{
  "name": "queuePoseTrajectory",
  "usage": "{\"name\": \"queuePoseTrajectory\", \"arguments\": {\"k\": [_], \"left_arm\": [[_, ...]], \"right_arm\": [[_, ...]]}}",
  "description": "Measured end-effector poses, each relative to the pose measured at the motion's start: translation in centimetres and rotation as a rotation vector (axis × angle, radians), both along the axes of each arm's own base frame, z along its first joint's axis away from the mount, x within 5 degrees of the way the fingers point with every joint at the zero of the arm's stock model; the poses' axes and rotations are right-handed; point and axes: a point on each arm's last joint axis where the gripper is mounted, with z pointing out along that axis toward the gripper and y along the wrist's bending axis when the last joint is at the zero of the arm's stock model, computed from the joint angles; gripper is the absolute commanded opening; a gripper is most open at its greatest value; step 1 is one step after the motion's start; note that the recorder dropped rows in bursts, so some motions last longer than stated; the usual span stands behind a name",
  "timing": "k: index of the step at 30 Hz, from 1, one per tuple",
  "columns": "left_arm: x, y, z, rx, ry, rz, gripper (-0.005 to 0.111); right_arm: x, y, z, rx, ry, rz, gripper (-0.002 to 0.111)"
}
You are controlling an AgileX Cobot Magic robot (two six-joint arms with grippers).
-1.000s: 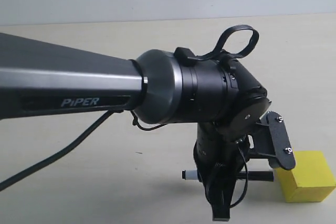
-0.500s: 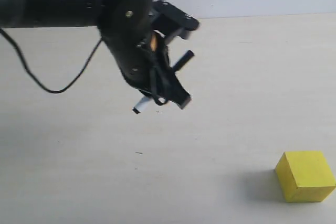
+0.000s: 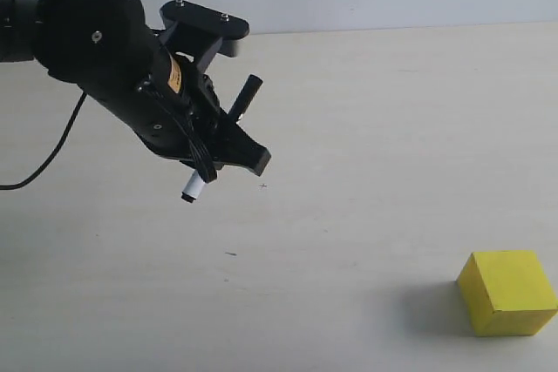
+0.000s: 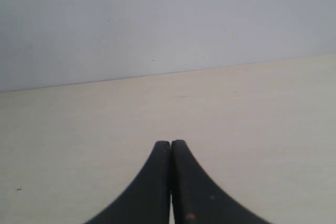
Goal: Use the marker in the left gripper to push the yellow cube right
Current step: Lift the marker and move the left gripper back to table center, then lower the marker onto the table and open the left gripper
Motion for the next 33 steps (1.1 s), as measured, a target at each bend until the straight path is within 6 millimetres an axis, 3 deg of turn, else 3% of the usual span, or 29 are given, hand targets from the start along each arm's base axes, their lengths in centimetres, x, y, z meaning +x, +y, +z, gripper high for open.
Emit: {"name": "queuePoseTrajectory", "arguments": {"k": [5,15,20,33], "left_arm": [[-0.4,-0.5,-0.8,-0.041,0.095,0.050,0.000],[0.1,-2.4,-5.4,-0.155,0.289,0.315,0.000],[0.8,-3.1,-7.3,-0.213,0.298,0.426,0.000],[2.9,-3.8,-9.2,-0.208,0.328,0.489,0.000]], "right_arm": [[0.0,0.0,0.0,0.000,0.000,0.000,0.000],[0.0,0.0,0.0,0.000,0.000,0.000,0.000],[0.0,0.0,0.0,0.000,0.000,0.000,0.000],[0.0,0.0,0.0,0.000,0.000,0.000,0.000]]}}
